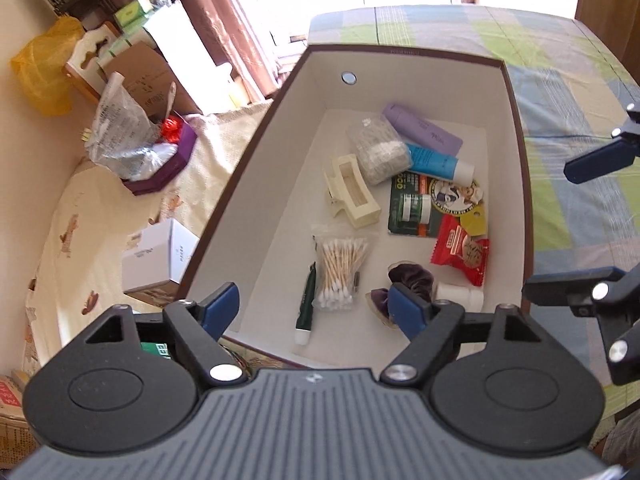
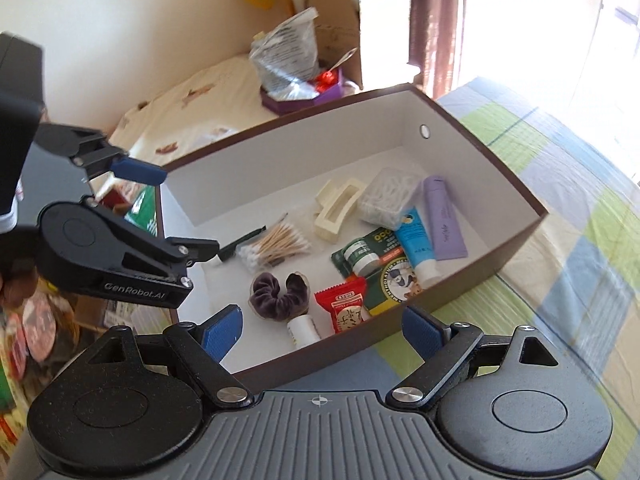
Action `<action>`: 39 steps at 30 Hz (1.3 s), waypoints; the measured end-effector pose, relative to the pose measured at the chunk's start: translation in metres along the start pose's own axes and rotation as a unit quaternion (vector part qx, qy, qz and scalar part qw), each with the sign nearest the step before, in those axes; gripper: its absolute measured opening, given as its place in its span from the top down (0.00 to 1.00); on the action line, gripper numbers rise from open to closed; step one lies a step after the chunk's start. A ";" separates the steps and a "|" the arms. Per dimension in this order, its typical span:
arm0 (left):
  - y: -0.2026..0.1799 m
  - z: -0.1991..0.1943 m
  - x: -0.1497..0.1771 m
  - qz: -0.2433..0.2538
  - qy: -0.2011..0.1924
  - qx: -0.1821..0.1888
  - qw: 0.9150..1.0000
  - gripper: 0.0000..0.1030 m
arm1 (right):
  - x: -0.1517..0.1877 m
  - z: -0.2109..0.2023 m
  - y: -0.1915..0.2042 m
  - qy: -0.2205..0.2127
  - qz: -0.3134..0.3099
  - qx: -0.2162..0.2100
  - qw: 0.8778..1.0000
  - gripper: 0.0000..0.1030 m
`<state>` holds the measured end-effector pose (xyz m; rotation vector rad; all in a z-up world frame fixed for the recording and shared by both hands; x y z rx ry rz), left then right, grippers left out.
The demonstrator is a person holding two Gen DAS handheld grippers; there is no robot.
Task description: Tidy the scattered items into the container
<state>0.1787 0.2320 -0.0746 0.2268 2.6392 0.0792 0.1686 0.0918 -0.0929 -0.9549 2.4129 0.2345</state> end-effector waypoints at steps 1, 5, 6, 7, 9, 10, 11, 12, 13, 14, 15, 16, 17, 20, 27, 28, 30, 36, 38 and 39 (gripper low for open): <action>-0.002 -0.006 0.000 -0.001 -0.006 -0.002 1.000 0.18 | 0.001 -0.005 -0.001 -0.004 0.008 0.004 1.000 0.11; -0.007 -0.026 0.002 -0.026 -0.021 0.008 0.999 0.17 | 0.005 -0.024 -0.006 -0.024 0.029 0.029 0.999 0.11; -0.009 -0.031 0.003 -0.031 -0.025 0.011 0.999 0.17 | 0.006 -0.029 -0.007 -0.029 0.031 0.039 0.998 0.11; -0.011 -0.035 0.004 -0.037 -0.028 0.013 0.999 0.17 | 0.007 -0.035 -0.008 -0.033 0.034 0.049 0.998 0.11; -0.015 -0.046 0.006 -0.048 -0.033 0.017 0.998 0.17 | 0.011 -0.045 -0.009 -0.044 0.043 0.061 0.996 0.11; -0.017 -0.050 0.008 -0.053 -0.034 0.020 0.998 0.17 | 0.013 -0.050 -0.009 -0.050 0.049 0.064 0.996 0.11; -0.020 -0.055 0.010 -0.057 -0.034 0.023 0.998 0.17 | 0.015 -0.056 -0.010 -0.056 0.054 0.067 0.995 0.11; -0.023 -0.059 0.012 -0.060 -0.036 0.024 0.997 0.17 | 0.017 -0.061 -0.010 -0.058 0.058 0.069 0.994 0.11; -0.026 -0.064 0.014 -0.063 -0.037 0.025 0.997 0.17 | 0.019 -0.066 -0.010 -0.060 0.062 0.070 0.994 0.11; -0.029 -0.069 0.016 -0.066 -0.037 0.028 0.997 0.17 | 0.023 -0.070 -0.011 -0.060 0.068 0.068 0.993 0.11; -0.032 -0.073 0.019 -0.071 -0.037 0.031 0.996 0.17 | 0.026 -0.074 -0.012 -0.060 0.076 0.066 0.993 0.11; -0.035 -0.078 0.021 -0.075 -0.038 0.034 0.996 0.17 | 0.029 -0.078 -0.013 -0.060 0.083 0.064 0.993 0.11; -0.038 -0.082 0.023 -0.078 -0.039 0.036 0.996 0.17 | 0.032 -0.082 -0.014 -0.060 0.090 0.062 0.992 0.11; -0.049 -0.095 0.030 -0.078 -0.044 0.033 0.995 0.17 | 0.042 -0.094 -0.016 -0.060 0.112 0.057 0.990 0.11; -0.072 -0.117 0.045 -0.088 -0.050 0.042 0.994 0.16 | 0.066 -0.119 -0.023 -0.056 0.154 0.056 0.985 0.10; -0.074 -0.119 0.047 -0.089 -0.050 0.044 0.994 0.16 | 0.069 -0.122 -0.025 -0.055 0.157 0.059 0.984 0.10; -0.080 -0.122 0.050 -0.086 -0.050 0.045 0.994 0.16 | 0.076 -0.127 -0.028 -0.053 0.163 0.064 0.983 0.10; -0.101 -0.128 0.056 -0.075 -0.051 0.050 0.995 0.16 | 0.094 -0.137 -0.034 -0.049 0.180 0.070 0.980 0.10; -0.108 -0.130 0.057 -0.071 -0.051 0.053 0.995 0.16 | 0.099 -0.139 -0.035 -0.047 0.180 0.074 0.980 0.10; -0.111 -0.130 0.058 -0.070 -0.051 0.053 0.995 0.16 | 0.102 -0.140 -0.036 -0.047 0.181 0.075 0.980 0.10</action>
Point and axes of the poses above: each gripper's, at about its wrist camera, not at the fingertips, and z roughly the way its jaws point, y to its left, x to its underside, the point moved 6 cm from there along z, roughly the way its jaws point, and after that the axes turned 11 degrees about x, right-handed, at the moved point
